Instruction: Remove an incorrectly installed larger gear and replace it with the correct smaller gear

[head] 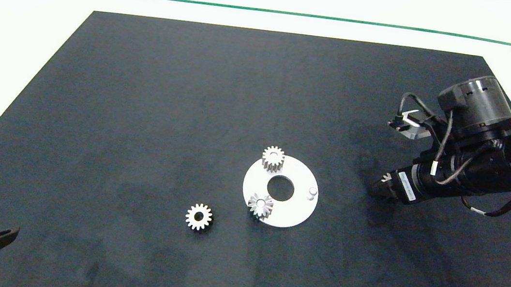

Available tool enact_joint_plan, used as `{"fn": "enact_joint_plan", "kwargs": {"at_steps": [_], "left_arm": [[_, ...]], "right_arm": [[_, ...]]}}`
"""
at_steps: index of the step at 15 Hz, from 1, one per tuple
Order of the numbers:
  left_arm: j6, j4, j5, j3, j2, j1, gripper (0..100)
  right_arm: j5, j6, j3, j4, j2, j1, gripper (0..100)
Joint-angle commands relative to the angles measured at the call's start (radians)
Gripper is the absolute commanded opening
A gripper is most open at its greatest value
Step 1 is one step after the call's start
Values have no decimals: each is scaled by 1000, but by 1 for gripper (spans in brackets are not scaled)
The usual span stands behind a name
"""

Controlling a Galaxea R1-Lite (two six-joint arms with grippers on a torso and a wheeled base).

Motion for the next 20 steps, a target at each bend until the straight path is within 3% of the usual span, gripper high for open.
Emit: {"fn": "enact_joint_plan", "kwargs": {"at_steps": [1, 3, 9, 12, 16, 20], "left_arm": [[1, 3, 0, 0, -2, -44, 100], [3, 6, 0, 3, -5, -133, 100], [3, -21, -6, 57, 99, -245, 100], [4, -121, -46, 80, 184, -285, 100], [6, -290, -46, 123, 289, -336, 100], [9, -357, -43, 124, 354, -414, 100]], "right_arm": [[3, -1, 41, -9, -69, 5, 100], [7, -1, 116, -40, -178, 31, 100], [-6, 25, 182, -29, -442, 51, 100], [-9, 23, 182, -11, -518, 48, 100], [-9, 22, 182, 9, -583, 46, 100], [-11, 22, 177, 18, -607, 46, 100]]}}
